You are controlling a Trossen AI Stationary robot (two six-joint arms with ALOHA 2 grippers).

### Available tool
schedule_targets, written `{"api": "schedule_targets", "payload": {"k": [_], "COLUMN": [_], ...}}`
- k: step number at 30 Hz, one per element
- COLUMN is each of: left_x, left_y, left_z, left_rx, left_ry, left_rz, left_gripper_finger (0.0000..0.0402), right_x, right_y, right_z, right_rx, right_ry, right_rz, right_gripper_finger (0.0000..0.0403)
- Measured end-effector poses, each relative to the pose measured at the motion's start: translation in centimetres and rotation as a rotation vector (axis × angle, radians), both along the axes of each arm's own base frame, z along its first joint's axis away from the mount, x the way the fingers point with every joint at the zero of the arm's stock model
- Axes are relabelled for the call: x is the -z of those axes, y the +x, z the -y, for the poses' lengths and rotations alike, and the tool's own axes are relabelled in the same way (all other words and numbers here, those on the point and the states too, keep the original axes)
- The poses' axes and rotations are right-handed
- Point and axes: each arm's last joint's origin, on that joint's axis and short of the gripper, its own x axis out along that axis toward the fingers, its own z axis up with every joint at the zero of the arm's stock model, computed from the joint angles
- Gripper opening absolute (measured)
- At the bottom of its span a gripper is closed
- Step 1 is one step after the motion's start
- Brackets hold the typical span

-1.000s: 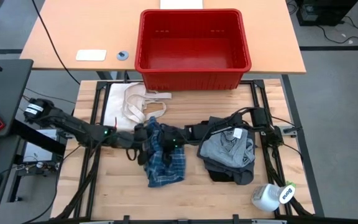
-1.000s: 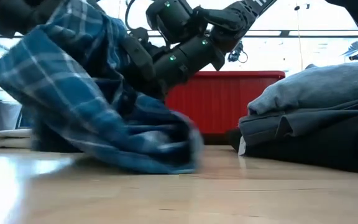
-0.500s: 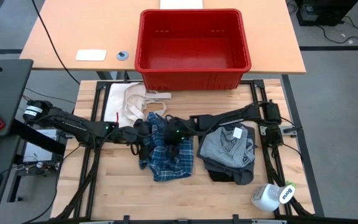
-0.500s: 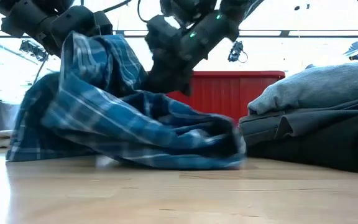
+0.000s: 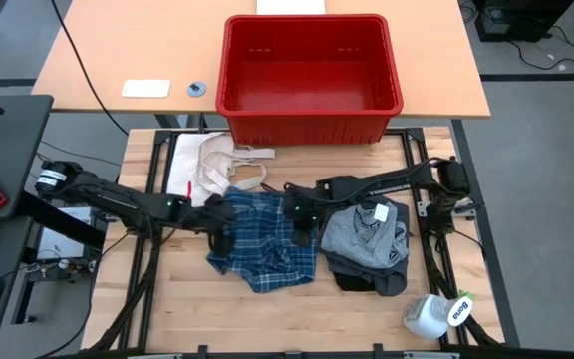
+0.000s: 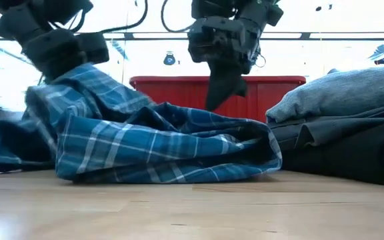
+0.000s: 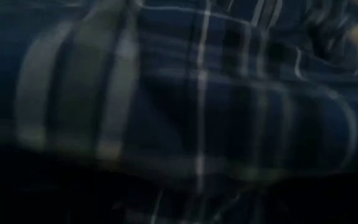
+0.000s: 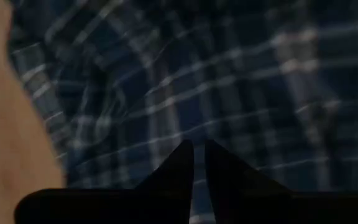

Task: Fold Laundry from Bin
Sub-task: Stack the folded blue checkered pants on top of the folded gray shirt

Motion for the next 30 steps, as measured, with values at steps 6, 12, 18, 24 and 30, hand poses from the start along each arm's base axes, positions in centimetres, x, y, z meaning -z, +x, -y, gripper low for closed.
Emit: {"api": "schedule_targets", "payload": {"k": [6, 12, 18, 24, 30], "left_x": [-0.7, -0.6, -0.5, 0.8, 4.6], "left_y": [-2.7, -4.9, -4.8, -3.0, -2.2], "left_z": [-0.2, -0.6, -0.4, 0.1, 0.2], "left_rx": [0.010, 0.006, 0.012, 0.015, -0.053], "left_ry": [-0.030, -0.007, -0.007, -0.030, -0.070], "left_rz": [-0.099, -0.235, -0.240, -0.175, -0.182], "left_gripper_finger": [0.0388, 0.0388, 0.0388, 0.0388, 0.0388], "right_x": [1.1, 2.9, 2.6, 2.6, 3.0], "right_y": [-1.0, -2.2, -0.9, -0.3, -1.0], "right_z": [-1.6, -3.5, -3.4, -1.9, -0.9], "right_rx": [-0.050, -0.046, 0.026, 0.106, 0.139], "right_ry": [0.157, 0.081, 0.016, -0.043, 0.038], "right_rz": [-0.098, -0.159, 0.003, 0.064, -0.020], "right_gripper_finger": [0.0064, 0.0087, 0.0101, 0.0100, 0.0099]}}
